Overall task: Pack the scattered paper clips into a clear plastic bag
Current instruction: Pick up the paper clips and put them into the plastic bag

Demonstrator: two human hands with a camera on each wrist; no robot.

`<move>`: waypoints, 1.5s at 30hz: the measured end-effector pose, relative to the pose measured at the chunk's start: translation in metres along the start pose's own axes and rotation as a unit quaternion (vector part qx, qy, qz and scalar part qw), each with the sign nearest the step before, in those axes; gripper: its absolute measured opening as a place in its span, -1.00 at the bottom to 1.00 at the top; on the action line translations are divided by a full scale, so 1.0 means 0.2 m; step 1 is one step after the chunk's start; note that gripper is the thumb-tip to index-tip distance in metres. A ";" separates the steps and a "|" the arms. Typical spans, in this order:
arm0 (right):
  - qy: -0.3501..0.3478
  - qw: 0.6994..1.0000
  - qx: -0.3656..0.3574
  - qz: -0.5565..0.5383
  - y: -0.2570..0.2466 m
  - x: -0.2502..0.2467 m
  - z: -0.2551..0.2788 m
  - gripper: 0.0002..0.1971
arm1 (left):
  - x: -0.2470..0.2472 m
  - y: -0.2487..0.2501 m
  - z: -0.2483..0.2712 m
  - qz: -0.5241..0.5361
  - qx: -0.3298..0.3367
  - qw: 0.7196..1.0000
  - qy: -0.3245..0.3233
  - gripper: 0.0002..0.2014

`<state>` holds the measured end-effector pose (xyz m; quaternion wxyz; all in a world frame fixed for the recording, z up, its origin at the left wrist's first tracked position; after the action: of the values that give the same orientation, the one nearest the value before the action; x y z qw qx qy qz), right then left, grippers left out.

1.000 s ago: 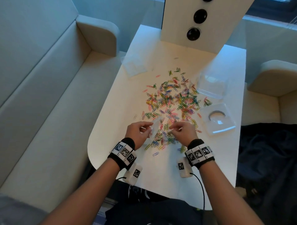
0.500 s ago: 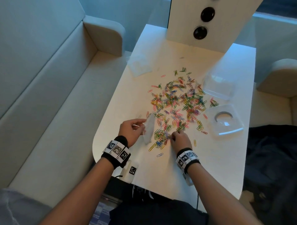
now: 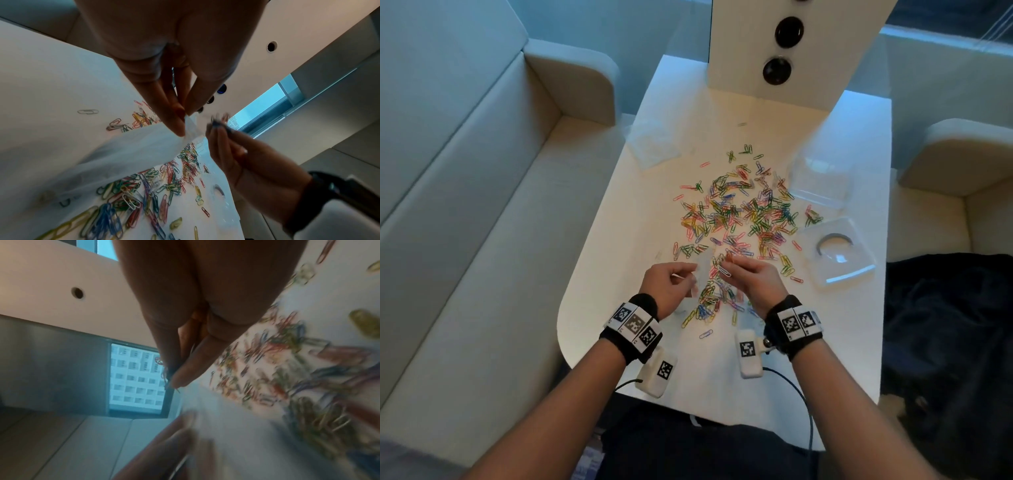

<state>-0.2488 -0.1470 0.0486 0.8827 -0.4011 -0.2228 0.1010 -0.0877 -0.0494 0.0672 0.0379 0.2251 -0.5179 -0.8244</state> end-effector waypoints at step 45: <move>-0.036 0.584 -0.160 0.795 0.19 0.30 -0.50 -0.75 | -0.52 -0.26 -0.02 0.046 -0.031 0.996 0.071 -0.77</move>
<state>-0.1481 -0.1663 -0.0191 0.3627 -0.5493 0.1405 0.7396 0.0169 0.0013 0.0558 0.1196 0.2573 -0.4980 -0.8195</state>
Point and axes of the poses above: each hand's wrist, its own z-axis away from the middle knuckle, its own x-axis out of the palm, y = z × x, the point moved 8 cm from there along -z, towards the middle knuckle, and after that the axes turned 4 degrees about x, right-handed, at the moved point
